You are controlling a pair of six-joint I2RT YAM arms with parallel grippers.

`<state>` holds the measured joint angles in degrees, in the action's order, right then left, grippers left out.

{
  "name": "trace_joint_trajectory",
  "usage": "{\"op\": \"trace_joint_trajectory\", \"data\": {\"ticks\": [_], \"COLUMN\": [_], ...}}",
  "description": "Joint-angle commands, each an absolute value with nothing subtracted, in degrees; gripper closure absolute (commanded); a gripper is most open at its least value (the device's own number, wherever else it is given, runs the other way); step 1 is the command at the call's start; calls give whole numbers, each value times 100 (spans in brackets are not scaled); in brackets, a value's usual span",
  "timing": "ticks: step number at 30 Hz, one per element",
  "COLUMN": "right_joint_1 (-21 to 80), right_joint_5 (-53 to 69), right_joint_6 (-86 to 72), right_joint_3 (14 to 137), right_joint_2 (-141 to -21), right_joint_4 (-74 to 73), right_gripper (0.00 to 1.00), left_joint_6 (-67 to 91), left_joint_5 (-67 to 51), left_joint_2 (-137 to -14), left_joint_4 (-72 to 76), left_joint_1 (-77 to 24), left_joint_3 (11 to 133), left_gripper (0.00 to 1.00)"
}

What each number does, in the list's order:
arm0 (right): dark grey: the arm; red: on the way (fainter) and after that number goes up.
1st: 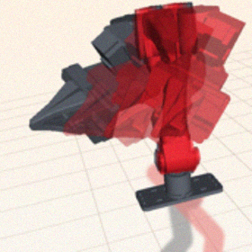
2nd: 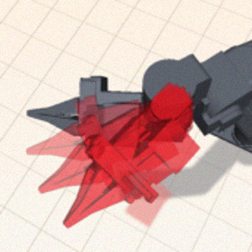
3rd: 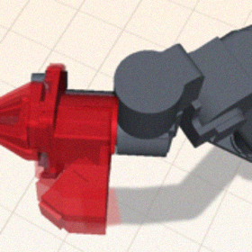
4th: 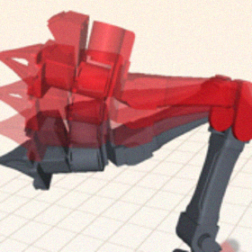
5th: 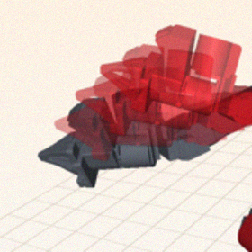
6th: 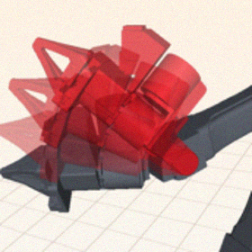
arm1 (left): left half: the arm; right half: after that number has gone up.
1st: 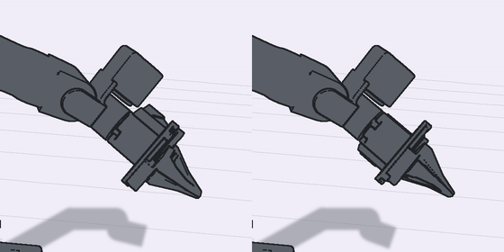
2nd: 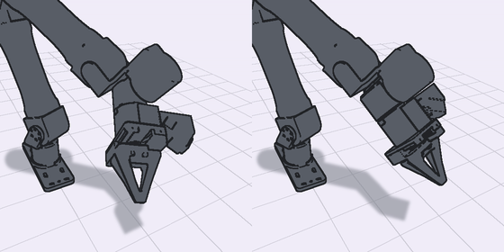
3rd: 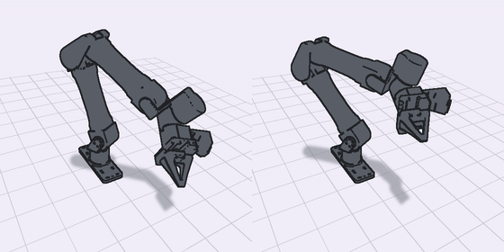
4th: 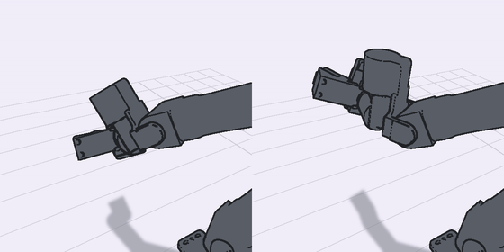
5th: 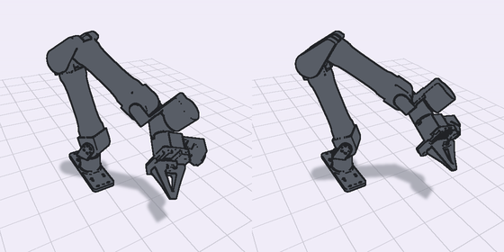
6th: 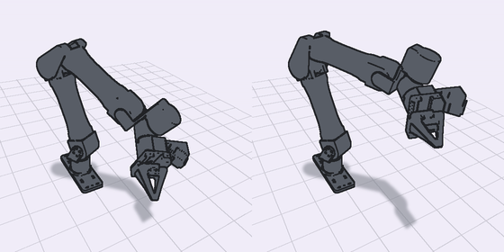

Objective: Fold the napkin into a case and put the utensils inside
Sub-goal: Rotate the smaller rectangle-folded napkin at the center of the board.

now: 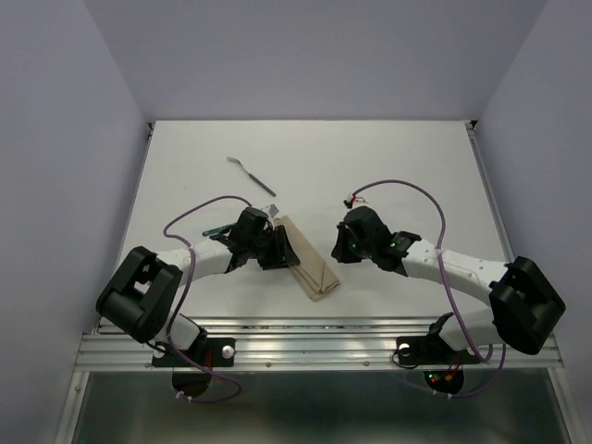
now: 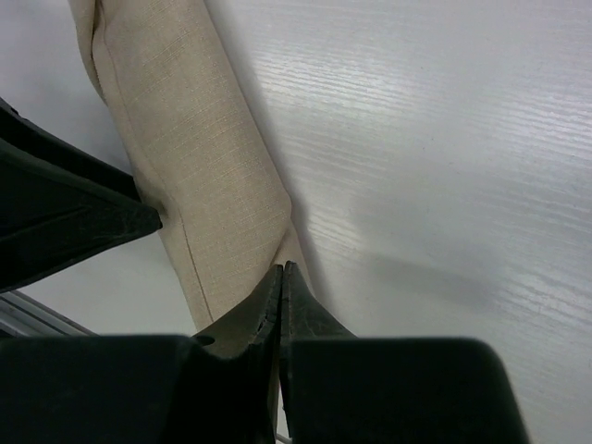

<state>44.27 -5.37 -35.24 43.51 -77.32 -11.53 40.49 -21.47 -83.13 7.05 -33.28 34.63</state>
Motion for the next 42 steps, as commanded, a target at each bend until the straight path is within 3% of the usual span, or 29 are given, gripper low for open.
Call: {"op": "trace_joint_trajectory", "data": {"ticks": [1,4,10,18,27,37,42], "right_joint_1": [4403,4403,4666,5298,5766,5818,5818], "right_joint_5": [-414,-361,-290,-132,-53,-360,-570], "right_joint_6": [-3384,-3349,-3357,-3638,-3735,-3568,-3542], "right_joint_3": [4605,4623,4658,4483,4500,4649,4772], "right_joint_2": [-7743,-7743,-7734,-8059,-9052,-8763,-8544], "right_joint_4": [-1046,-1098,-1151,-862,-510,-791,-966], "right_gripper": [96,96,96,97,99,96,95], "left_joint_6": [4008,3999,3946,3797,4043,3903,3920], "left_joint_5": [-2276,-2268,-1987,-1731,-1705,-1784,-1942], "left_joint_2": [-8175,-8034,-7472,-7057,-7434,-8243,-8498], "left_joint_4": [950,835,247,-237,386,931,1221], "left_joint_1": [-3331,-3331,-3305,-2743,-2444,-2417,-2417], "left_joint_3": [3393,3401,3550,3630,3331,3296,3252], "left_gripper": [29,22,21,30,37,38,48]}}
